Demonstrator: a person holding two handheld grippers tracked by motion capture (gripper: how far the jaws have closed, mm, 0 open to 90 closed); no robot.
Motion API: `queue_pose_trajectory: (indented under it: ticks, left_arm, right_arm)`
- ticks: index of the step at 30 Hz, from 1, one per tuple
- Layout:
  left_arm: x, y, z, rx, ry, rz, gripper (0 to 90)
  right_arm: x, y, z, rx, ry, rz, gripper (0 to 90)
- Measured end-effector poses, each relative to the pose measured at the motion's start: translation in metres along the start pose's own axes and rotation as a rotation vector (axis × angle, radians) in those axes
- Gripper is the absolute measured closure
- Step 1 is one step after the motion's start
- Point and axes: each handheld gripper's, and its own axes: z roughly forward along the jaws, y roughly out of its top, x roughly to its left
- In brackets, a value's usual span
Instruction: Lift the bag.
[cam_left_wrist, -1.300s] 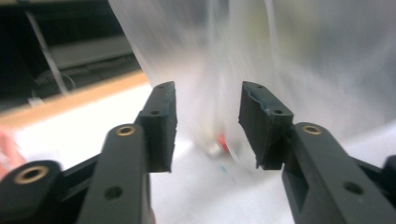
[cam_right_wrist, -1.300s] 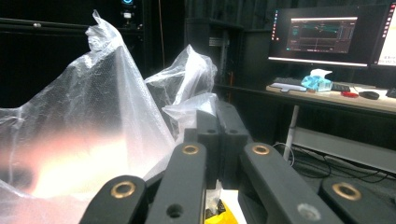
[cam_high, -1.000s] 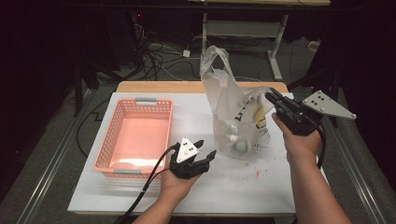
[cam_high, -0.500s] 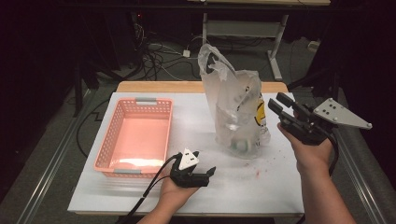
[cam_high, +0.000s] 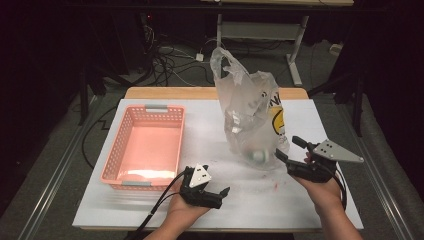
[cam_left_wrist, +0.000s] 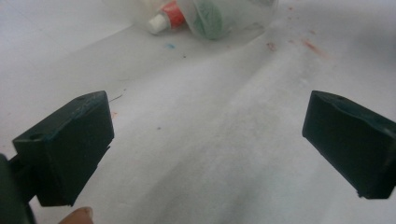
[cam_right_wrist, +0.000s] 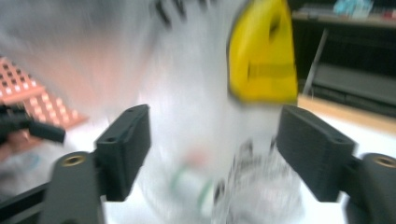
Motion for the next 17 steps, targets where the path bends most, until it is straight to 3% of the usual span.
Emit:
queue_pose_trajectory:
  ticks: [4,7,9,14,17]
  left_arm:
    - [-0.002,-0.003,0.002,0.014,-0.023,0.005,0.0]
    - [-0.002,-0.003,0.0,-0.007,-0.026,0.001,0.0]
    - [-0.002,-0.004,0.0,-0.01,-0.025,-0.005,0.0]
    - [-0.002,-0.005,0.0,-0.028,-0.02,-0.005,0.0]
    - [-0.002,-0.007,-0.002,-0.048,-0.016,-0.007,0.0]
  right_arm:
    - [0.002,-0.027,0.0,0.057,-0.014,0.002,13.3]
    - [0.004,-0.044,0.0,0.109,-0.029,0.006,2.3]
    - [0.004,-0.052,-0.001,0.135,-0.044,0.006,0.0]
    - [0.005,-0.062,-0.007,0.117,-0.066,0.03,0.0]
    - [0.006,-0.063,-0.008,0.113,-0.064,0.01,0.0]
